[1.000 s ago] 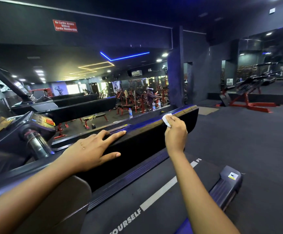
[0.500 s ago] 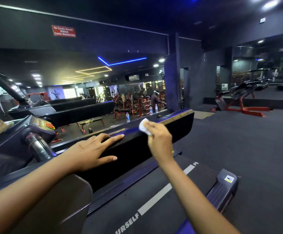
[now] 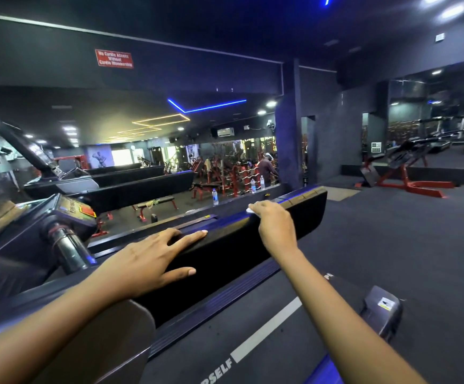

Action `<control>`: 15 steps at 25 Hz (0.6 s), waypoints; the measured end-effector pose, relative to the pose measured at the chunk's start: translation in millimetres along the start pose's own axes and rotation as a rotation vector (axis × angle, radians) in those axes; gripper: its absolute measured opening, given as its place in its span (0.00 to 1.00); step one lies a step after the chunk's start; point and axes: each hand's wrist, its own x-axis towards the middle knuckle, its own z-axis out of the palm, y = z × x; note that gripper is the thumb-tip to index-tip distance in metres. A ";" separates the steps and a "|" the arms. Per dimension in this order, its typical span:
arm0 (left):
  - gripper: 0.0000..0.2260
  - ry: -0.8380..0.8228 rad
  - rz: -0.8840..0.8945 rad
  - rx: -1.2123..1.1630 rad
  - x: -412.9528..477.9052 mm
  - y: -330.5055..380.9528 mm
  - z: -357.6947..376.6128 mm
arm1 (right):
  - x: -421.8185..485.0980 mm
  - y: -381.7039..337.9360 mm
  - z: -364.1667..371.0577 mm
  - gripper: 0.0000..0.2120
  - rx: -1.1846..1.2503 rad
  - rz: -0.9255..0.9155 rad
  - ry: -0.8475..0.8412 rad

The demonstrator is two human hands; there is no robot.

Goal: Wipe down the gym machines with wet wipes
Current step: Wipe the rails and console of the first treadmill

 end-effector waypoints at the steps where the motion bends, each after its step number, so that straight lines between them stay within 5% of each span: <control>1: 0.32 -0.006 -0.005 -0.009 0.0 0.0 -1.1 | -11.5 -15.2 -1.0 0.16 0.020 -0.046 -0.006; 9: 0.39 0.033 -0.095 -0.023 -40.3 -4.7 -25.3 | -87.1 -102.2 -1.1 0.17 0.263 -0.384 0.154; 15: 0.35 0.040 -0.156 -0.049 -91.3 -13.5 -31.6 | -89.8 -73.0 13.3 0.20 0.556 0.264 0.375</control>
